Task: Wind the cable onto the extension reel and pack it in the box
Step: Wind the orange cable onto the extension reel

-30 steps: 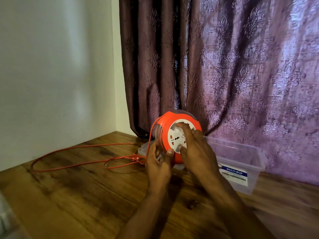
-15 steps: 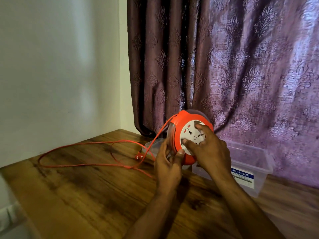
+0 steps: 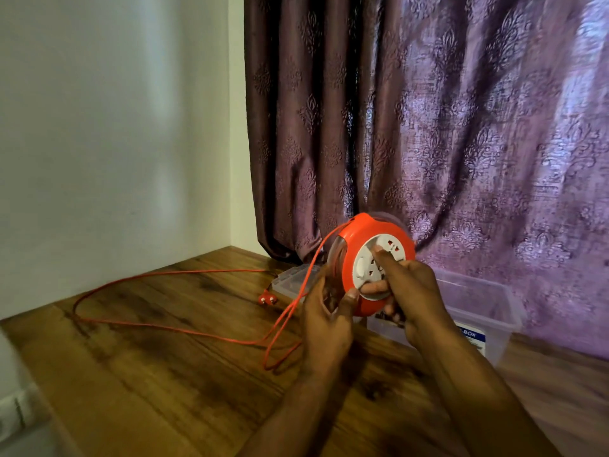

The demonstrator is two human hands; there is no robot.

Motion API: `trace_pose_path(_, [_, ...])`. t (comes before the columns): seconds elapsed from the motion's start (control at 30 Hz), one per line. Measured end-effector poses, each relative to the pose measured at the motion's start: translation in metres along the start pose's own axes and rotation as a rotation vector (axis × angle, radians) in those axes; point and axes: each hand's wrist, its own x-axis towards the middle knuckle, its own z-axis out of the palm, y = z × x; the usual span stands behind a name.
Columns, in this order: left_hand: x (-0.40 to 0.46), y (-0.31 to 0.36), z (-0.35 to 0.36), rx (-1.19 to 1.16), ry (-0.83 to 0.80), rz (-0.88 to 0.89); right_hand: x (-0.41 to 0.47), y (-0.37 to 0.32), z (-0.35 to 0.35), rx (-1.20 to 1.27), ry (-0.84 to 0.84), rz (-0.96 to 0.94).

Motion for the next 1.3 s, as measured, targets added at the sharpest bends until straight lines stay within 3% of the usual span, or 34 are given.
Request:
trace_pose_path(0.2, [0.007,-0.001,-0.006,-0.019,0.067,0.008,-0.011,-0.003,0.006,-0.492,0.231,-0.345])
trace_pose_path(0.37, [0.01,0.004,-0.008,-0.038,0.129,0.006,-0.021,-0.005,0.014,-0.883,-0.008,-0.605])
trace_pose_path(0.53, [0.008,0.003,-0.007,-0.021,0.113,-0.017,-0.019,-0.001,0.011,-0.992,0.019,-0.584])
trace_pose_path(0.7, [0.007,0.002,-0.007,-0.006,0.085,-0.012,-0.017,-0.001,0.011,-0.875,0.101,-0.565])
trace_pose_path(1.3, [0.001,-0.004,-0.002,-0.004,0.036,-0.015,-0.008,-0.001,0.006,-0.131,0.151,-0.078])
